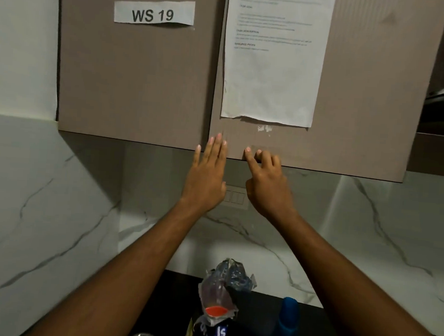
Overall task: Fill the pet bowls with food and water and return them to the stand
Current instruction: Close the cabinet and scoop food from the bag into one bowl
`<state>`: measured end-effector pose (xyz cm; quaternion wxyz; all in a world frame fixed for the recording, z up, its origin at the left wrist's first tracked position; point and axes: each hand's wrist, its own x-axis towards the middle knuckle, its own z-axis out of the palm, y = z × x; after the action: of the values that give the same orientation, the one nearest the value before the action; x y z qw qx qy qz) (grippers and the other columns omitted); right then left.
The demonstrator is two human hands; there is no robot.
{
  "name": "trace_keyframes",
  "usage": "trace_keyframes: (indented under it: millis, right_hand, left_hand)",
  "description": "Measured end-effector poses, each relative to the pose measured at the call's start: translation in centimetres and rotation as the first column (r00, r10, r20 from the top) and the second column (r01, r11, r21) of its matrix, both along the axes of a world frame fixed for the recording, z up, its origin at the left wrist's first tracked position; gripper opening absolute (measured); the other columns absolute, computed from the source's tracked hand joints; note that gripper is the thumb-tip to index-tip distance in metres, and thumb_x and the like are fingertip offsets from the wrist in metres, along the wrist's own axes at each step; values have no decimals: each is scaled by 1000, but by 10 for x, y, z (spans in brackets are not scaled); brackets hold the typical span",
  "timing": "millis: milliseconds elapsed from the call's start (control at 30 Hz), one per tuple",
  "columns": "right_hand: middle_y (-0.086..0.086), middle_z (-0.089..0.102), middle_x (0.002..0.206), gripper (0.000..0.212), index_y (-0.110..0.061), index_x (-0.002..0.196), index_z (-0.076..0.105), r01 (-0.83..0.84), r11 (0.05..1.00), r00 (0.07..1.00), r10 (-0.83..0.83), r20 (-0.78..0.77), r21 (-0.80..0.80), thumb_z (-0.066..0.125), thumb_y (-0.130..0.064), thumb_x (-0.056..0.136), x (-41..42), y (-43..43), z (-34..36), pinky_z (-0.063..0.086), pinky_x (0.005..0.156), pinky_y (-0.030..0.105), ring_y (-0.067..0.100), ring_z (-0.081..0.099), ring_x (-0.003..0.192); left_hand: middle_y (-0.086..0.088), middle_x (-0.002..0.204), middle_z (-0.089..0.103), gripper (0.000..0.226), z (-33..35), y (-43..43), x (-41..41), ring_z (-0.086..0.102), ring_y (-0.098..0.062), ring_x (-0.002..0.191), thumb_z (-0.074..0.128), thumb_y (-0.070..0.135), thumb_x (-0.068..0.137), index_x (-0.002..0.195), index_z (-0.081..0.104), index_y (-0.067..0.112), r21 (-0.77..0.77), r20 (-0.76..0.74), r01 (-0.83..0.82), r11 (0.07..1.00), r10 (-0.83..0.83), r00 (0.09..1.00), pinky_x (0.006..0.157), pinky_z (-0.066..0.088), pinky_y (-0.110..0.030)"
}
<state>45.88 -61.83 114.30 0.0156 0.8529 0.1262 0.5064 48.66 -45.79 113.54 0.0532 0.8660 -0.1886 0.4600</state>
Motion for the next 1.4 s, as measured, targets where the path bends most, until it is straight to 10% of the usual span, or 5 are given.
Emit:
trace_keyframes:
  millis: [400, 700, 967, 1167, 1400]
  right_hand:
    - [18, 41, 143, 73, -9, 149, 34, 77, 997, 997, -77, 1, 2, 58, -6, 80, 38, 2, 1, 41, 66, 30, 33, 40, 117]
    - [1, 55, 124, 31, -19, 121, 62, -134, 919, 945, 231, -233, 370, 59, -19, 90, 3, 16, -82, 46, 85, 25, 12, 55, 109]
    - [-6, 71, 84, 14, -13, 94, 76, -17, 910, 551, 354, -756, 414, 68, -7, 84, 13, 17, -171, 48, 69, 14, -2, 62, 70]
    - [7, 65, 124, 38, -15, 130, 59, -82, 992, 117, -85, -989, -95, 61, -13, 93, 58, 26, -221, 47, 75, 26, 24, 64, 106]
    - [7, 65, 119, 28, -14, 121, 60, -241, 948, 103, -186, -977, -206, 57, -17, 94, 54, 20, -235, 52, 85, 32, 19, 64, 98]
  left_hand:
    - [-21, 161, 2, 81, 16, -7, 41, -1, -33, 150, 59, 28, 89, 152, 15, 2, -71, 7, 199, 977, -199, 980, 122, -1, -44]
    - [-2, 115, 64, 27, -94, 6, 6, 56, -18, 110, 63, 30, 88, 110, 64, 15, -443, -174, 441, 781, -557, 812, 88, 47, -31]
    - [0, 89, 70, 19, -179, 31, -3, 65, -15, 76, 68, 35, 85, 96, 67, 20, -661, -477, 134, 738, -551, 684, 68, 55, -32]
    - [-4, 66, 58, 27, -188, 32, -28, 50, -11, 42, 60, 19, 91, 114, 45, 17, -648, -754, -114, 753, -613, 235, 37, 38, -20]
    - [-3, 53, 57, 35, -204, 52, -63, 53, -10, 38, 54, 7, 93, 119, 39, 26, -795, -604, -145, 589, -749, 273, 37, 42, -19]
